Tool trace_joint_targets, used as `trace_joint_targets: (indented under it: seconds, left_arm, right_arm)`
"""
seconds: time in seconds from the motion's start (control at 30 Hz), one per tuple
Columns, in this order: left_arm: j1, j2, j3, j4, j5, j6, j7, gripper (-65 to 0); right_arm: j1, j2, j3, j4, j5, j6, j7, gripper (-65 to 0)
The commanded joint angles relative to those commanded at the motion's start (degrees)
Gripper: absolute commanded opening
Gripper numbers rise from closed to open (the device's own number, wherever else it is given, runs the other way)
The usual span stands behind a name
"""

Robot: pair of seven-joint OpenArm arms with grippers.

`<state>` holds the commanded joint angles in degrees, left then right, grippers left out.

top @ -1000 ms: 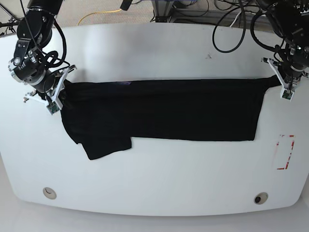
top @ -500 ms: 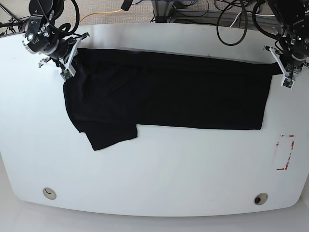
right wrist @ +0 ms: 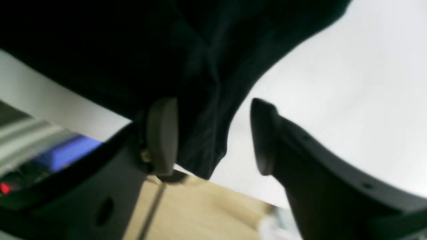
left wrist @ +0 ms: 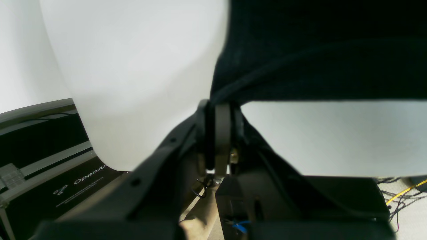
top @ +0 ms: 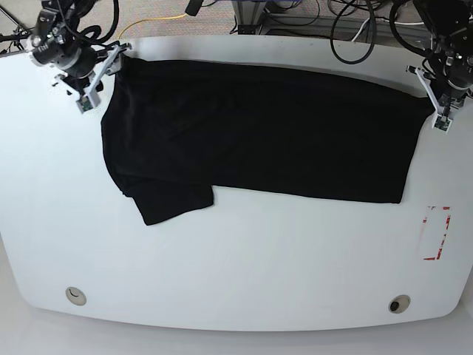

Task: Fold the T-shirt properly
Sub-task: 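Drag the shirt with both grippers toward the robot, flattening it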

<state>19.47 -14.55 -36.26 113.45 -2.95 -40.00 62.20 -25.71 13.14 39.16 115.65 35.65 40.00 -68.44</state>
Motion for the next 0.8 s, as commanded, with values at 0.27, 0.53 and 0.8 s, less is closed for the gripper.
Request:
trace_joint_targets:
  seconds: [0.27,0.53,0.8]
  left_arm:
    - [0.3,0.0,1.5,0.0,0.0,0.0,0.0,-65.0]
    - [0.1,0.2,2.2,0.0,0.0,0.0,0.0,-65.0]
    - [0.1,0.2,2.0,0.0,0.0,0.0,0.0,-65.0]
  right_arm:
    - [1.1,0.4,10.5,-4.0,21.3,0.0,-6.0,-24.1]
    - [6.7,0.0,5.4,-12.9,24.6,0.0,-7.3,-36.9]
    - [10.4,-1.6,-1.2,-15.1,19.0,0.0,-4.1,-44.4]
